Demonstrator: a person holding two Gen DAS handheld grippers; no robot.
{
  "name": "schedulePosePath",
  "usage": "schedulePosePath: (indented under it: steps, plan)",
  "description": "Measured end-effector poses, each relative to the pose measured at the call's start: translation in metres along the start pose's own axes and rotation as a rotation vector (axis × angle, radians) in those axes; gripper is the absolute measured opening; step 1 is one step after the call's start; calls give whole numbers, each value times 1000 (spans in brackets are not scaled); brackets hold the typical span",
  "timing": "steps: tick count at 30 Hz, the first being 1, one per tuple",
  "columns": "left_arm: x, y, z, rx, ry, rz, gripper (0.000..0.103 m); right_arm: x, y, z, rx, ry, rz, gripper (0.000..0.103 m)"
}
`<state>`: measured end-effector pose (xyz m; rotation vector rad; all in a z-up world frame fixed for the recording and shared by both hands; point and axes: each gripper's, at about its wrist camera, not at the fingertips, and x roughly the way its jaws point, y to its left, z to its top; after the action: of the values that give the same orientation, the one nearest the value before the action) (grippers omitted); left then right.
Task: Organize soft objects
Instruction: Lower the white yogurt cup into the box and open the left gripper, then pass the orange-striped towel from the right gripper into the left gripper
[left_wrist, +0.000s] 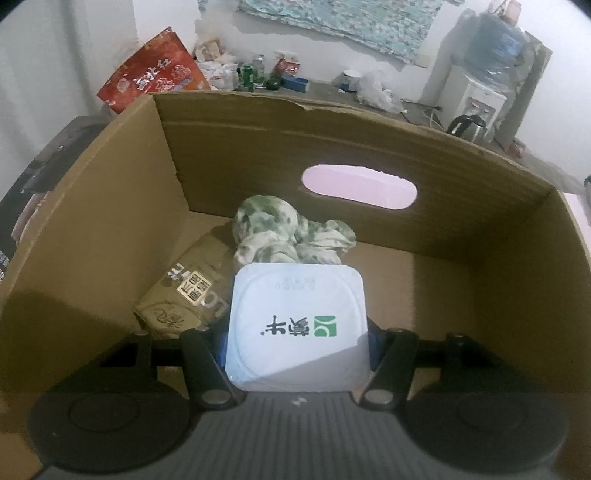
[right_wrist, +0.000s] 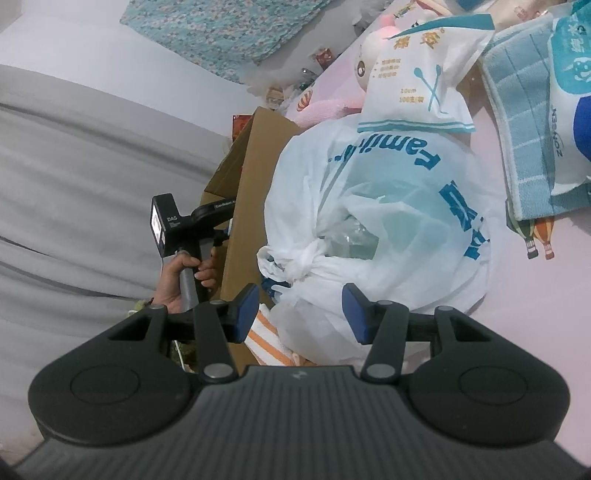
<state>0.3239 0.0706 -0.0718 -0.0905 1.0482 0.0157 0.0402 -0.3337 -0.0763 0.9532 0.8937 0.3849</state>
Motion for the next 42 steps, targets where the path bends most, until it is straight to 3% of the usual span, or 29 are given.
schedulePosePath:
  steps: [3,5,7,12,19,24,28,30,31,39,42]
  plan:
    - [0,-2,3,1,25,9,65,1,1,-2,-6,7,-5,51]
    - [-4,-2,4,-7,43,16,75,1,5,-5,-23,19,-10,54]
    - [-14,-1,4,-12,34,6,84,2,13,-8,-62,40,-11,64]
    - [-58,6,-2,-29,6,-27,87,11,36,-27,-181,131,-4,69]
    - [-161,17,-39,-10,-112,-124,89,25,47,-60,-259,191,-13,69]
    - [-215,8,-90,52,-96,-292,89,49,46,-78,-344,200,-94,69]
    - [-235,-12,-135,95,-60,-440,89,71,41,-85,-400,213,-146,63]
    - [-239,-23,-156,115,-46,-492,89,80,34,-88,-389,227,-164,46]
    - [-239,-30,-165,135,-33,-511,89,81,30,-90,-370,223,-160,45]
    - [-231,-85,-228,284,29,-582,88,42,1,-104,-234,121,-130,40]
    - [-214,-105,-246,309,95,-607,88,20,-12,-119,-171,87,-129,40]
